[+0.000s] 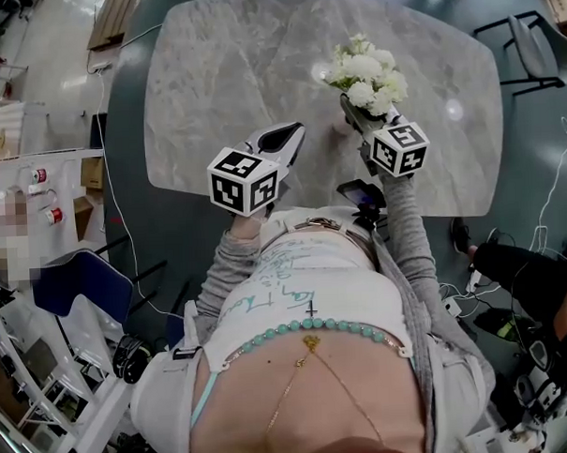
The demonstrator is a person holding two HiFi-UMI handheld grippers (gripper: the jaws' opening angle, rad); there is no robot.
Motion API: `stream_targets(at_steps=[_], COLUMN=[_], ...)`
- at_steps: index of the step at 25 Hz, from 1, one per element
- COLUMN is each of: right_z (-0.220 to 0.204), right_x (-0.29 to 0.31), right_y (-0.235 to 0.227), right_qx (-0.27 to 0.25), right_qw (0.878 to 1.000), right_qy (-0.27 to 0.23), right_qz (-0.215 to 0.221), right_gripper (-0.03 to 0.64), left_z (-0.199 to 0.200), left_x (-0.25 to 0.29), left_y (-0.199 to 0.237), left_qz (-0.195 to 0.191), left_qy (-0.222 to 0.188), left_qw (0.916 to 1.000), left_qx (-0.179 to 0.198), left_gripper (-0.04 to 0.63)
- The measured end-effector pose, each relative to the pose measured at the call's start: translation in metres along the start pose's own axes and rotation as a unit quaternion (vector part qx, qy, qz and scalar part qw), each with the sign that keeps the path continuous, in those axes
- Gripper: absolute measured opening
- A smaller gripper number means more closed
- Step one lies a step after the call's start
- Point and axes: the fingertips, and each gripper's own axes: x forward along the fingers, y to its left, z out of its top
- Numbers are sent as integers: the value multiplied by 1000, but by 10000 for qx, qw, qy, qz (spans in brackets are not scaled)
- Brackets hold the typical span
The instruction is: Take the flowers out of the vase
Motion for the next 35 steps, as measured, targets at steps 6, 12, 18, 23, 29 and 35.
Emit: stream_targets(at_steps=[6, 12, 18, 23, 29, 35], right_z=[1, 3, 4, 3, 6, 7], right_x=[-1, 0, -4, -5, -8, -8], right_y=[4, 3, 3, 5, 7, 7], right_qx=[-127, -252, -311, -350, -367, -396], right_qw=[9999, 9996, 9995, 9993, 9992, 9991], right_qy=[-11, 20, 36, 45, 17, 11], right_qz=[-113, -109, -98, -118, -154, -145], right_gripper=[45, 35, 35, 35, 35, 35], left_z=[0, 5, 5, 4, 6, 7], left_x=[-6, -4, -1, -4, -6, -5], left_y=[-4, -7, -14, -16, -19, -21], left_qz=[-66, -103, -153, -164, -212, -237], left_qy=[-30, -108, -95, -109, -134, -143], left_qw=[10000, 9999, 9998, 9997, 9996, 9995], left_qx=[22, 26, 77, 109, 117, 146], left_gripper=[2, 2, 2, 2, 2, 2])
